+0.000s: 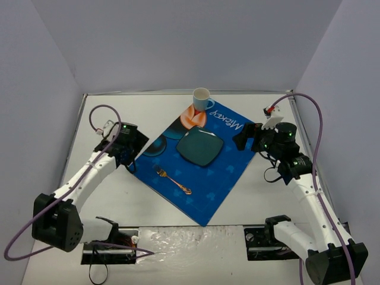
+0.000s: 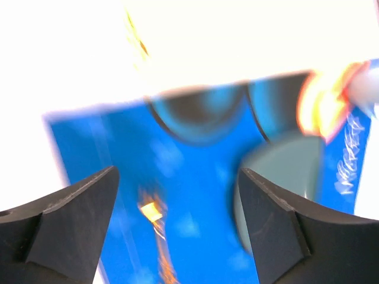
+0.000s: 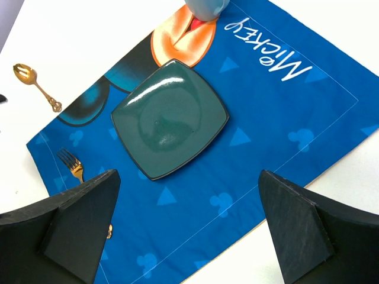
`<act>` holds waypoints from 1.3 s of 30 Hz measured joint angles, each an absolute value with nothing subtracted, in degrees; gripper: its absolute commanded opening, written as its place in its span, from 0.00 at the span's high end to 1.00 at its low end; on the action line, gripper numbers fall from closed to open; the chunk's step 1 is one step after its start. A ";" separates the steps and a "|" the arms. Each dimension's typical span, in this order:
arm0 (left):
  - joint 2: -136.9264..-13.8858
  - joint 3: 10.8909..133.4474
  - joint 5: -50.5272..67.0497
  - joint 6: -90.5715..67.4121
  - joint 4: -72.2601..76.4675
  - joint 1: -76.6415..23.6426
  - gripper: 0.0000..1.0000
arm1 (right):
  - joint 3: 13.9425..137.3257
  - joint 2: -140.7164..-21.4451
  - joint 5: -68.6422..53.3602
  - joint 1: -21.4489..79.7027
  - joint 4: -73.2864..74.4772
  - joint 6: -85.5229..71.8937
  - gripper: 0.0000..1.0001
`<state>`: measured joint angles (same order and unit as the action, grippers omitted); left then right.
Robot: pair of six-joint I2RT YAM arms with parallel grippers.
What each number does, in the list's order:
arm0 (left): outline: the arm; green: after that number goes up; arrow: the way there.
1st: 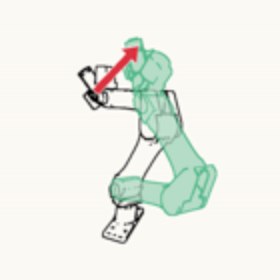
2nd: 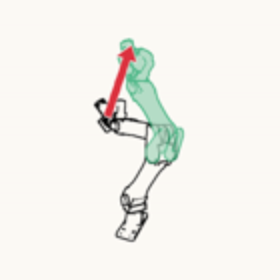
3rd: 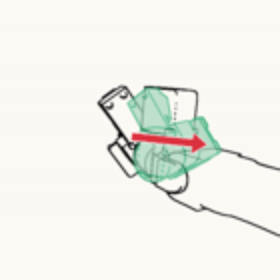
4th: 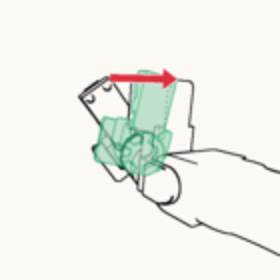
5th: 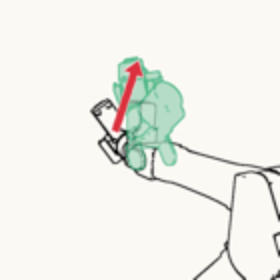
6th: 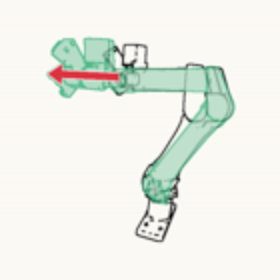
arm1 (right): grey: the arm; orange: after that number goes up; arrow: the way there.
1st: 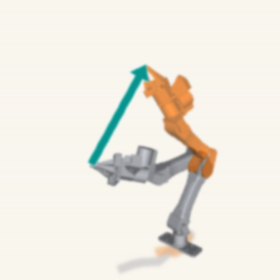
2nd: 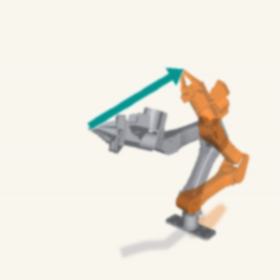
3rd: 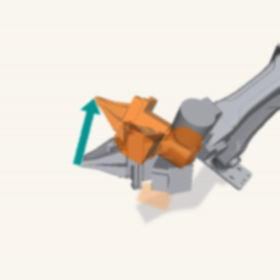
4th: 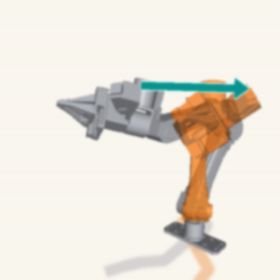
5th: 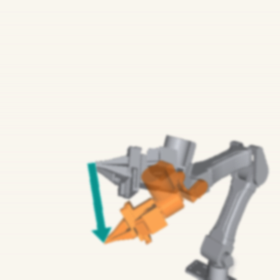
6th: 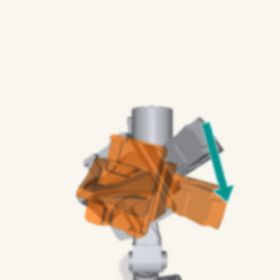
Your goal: Set the dinner table for one person
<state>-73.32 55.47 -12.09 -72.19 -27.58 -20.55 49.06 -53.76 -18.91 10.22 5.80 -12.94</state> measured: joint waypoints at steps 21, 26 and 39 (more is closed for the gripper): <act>-95.77 55.66 19.54 -34.26 -1.85 23.32 0.27 | 49.29 -55.99 -24.58 10.22 5.85 -10.25 0.00; -102.22 58.69 22.69 -32.24 2.49 23.70 0.30 | 49.40 -55.99 -24.90 10.24 5.86 -10.20 0.00; -110.39 65.66 28.20 -27.06 6.89 23.64 0.50 | 49.86 -56.05 -24.91 10.22 5.93 -9.21 0.00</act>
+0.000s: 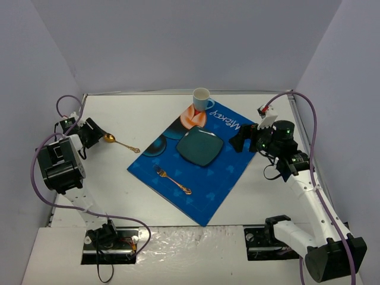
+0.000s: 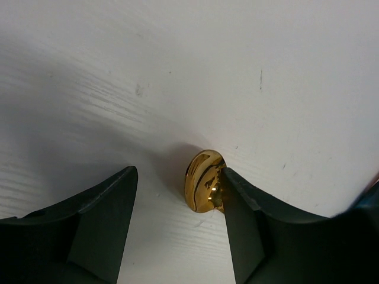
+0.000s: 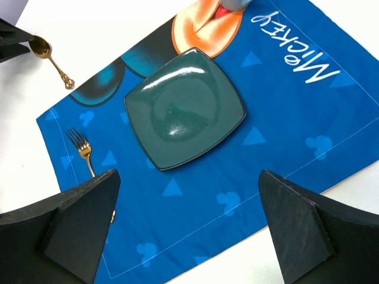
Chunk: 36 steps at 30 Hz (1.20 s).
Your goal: Set the dinner table for one person
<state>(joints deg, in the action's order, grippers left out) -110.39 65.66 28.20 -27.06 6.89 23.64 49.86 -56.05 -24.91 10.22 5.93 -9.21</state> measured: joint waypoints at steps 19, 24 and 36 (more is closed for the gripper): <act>-113.62 67.92 31.32 -24.24 7.46 21.36 0.89 | 50.81 -57.17 -24.88 10.24 5.98 -8.88 0.00; -113.52 67.92 31.59 -24.00 7.55 21.37 0.97 | 50.82 -57.35 -24.89 10.46 5.98 -8.86 0.00; -99.95 65.31 30.75 -23.97 7.54 20.51 1.00 | 56.58 -62.77 -24.10 18.69 7.13 -7.16 0.01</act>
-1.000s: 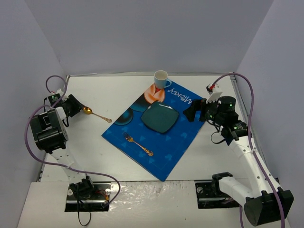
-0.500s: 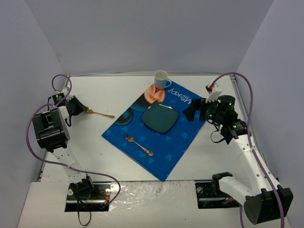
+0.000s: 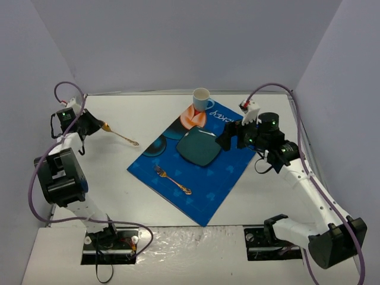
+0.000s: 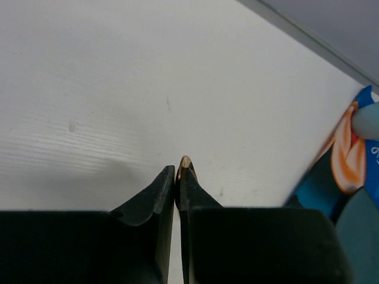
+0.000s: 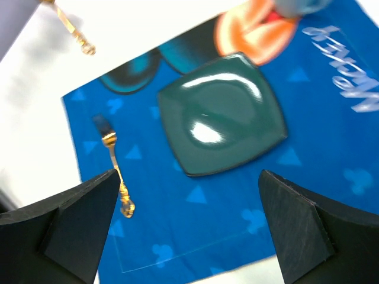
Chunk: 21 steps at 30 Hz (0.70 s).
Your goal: Set the dinner table for one person
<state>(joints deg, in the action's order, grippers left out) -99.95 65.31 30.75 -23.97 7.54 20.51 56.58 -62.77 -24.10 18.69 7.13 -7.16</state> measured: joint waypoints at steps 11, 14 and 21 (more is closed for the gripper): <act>-75.72 61.35 23.99 -23.71 3.20 1.98 1.00 | 66.95 -73.33 -21.48 32.38 8.57 -3.37 0.11; -72.44 60.35 21.12 -24.19 0.67 -3.77 1.00 | 69.45 -76.59 -20.86 35.89 9.38 -1.84 0.18; -66.89 59.29 14.21 -26.50 -1.85 -14.23 1.00 | 74.16 -83.34 -18.93 42.36 10.52 0.54 0.37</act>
